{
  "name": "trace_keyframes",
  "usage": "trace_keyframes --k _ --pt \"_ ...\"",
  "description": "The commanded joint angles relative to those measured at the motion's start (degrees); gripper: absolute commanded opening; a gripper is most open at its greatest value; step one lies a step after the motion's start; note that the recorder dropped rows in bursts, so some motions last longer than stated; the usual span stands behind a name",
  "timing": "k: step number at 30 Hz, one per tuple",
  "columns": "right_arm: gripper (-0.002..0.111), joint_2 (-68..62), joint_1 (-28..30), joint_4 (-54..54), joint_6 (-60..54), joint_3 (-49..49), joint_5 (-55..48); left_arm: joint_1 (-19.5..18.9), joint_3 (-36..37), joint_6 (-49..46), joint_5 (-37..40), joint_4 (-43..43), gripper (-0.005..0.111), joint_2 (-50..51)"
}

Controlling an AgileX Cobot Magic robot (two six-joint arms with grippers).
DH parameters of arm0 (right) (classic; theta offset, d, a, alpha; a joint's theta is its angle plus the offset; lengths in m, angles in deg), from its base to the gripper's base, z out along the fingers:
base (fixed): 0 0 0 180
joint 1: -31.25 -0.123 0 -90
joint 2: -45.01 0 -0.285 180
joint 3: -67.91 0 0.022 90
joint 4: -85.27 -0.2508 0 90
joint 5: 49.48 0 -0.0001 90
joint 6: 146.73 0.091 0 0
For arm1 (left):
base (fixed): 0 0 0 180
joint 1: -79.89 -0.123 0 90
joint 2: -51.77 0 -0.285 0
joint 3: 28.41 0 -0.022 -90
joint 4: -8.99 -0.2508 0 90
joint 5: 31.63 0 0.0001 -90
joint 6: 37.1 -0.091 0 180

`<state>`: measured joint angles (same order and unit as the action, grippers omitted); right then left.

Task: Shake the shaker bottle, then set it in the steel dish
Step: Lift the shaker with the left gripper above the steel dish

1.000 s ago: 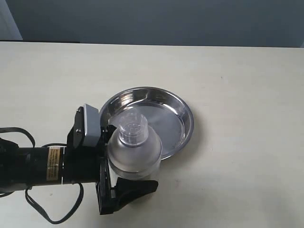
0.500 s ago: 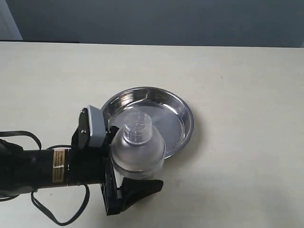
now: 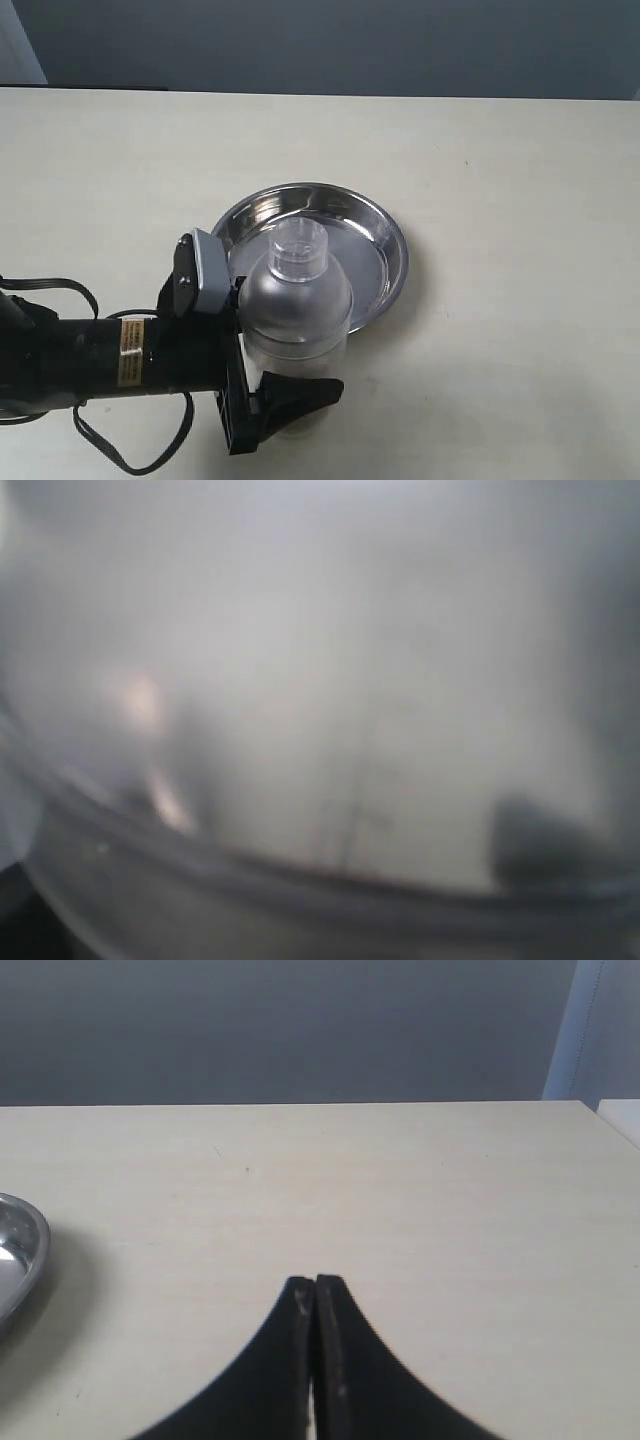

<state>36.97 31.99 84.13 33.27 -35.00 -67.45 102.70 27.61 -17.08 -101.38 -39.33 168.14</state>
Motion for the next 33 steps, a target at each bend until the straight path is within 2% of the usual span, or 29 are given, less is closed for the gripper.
trace_keyframes --k 1,4,8,20,27,31,33 --pt "-0.001 0.3 -0.2 0.0 0.0 0.1 0.5 0.2 -0.1 0.6 -0.2 0.2 0.05 0.0" --pt "-0.001 0.3 -0.2 0.0 0.0 0.1 0.5 0.2 -0.1 0.6 -0.2 0.2 0.039 0.0" --pt "-0.001 0.3 -0.2 0.0 0.0 0.1 0.5 0.2 -0.1 1.5 -0.2 0.3 0.0 0.0" --pt "-0.001 0.3 -0.2 0.0 0.0 0.1 0.5 0.2 -0.1 2.0 -0.2 1.0 0.001 -1.0" --pt "-0.001 0.3 -0.2 0.0 0.0 0.1 0.5 0.2 -0.1 0.7 -0.2 8.7 0.0 -3.7" --pt "-0.001 0.3 -0.2 0.0 0.0 0.1 0.5 0.2 -2.6 7.8 -0.2 11.6 0.0 -9.5" --pt "-0.001 0.3 -0.2 0.0 0.0 0.1 0.5 0.2 -5.1 12.0 7.6 8.7 0.0 -13.3"
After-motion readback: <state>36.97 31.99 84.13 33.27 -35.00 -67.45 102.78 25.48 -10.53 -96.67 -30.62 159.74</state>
